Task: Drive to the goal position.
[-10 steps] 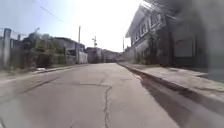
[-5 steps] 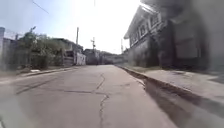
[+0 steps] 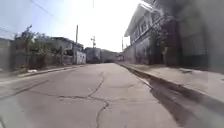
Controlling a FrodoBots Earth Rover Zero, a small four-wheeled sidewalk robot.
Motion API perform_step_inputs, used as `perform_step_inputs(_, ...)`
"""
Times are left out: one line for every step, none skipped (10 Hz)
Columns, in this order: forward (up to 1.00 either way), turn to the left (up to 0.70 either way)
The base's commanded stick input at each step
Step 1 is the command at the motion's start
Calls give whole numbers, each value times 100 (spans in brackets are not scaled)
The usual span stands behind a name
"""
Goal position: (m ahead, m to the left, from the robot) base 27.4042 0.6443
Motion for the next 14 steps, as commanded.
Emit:
perform_step_inputs(85, -33)
perform_step_inputs(85, -32)
perform_step_inputs(85, -11)
perform_step_inputs(85, -3)
perform_step_inputs(85, 0)
perform_step_inputs(85, 0)
perform_step_inputs(85, 0)
perform_step_inputs(85, 0)
perform_step_inputs(85, 0)
perform_step_inputs(85, 0)
perform_step_inputs(85, 0)
perform_step_inputs(85, 0)
perform_step_inputs(85, 0)
perform_step_inputs(85, 0)
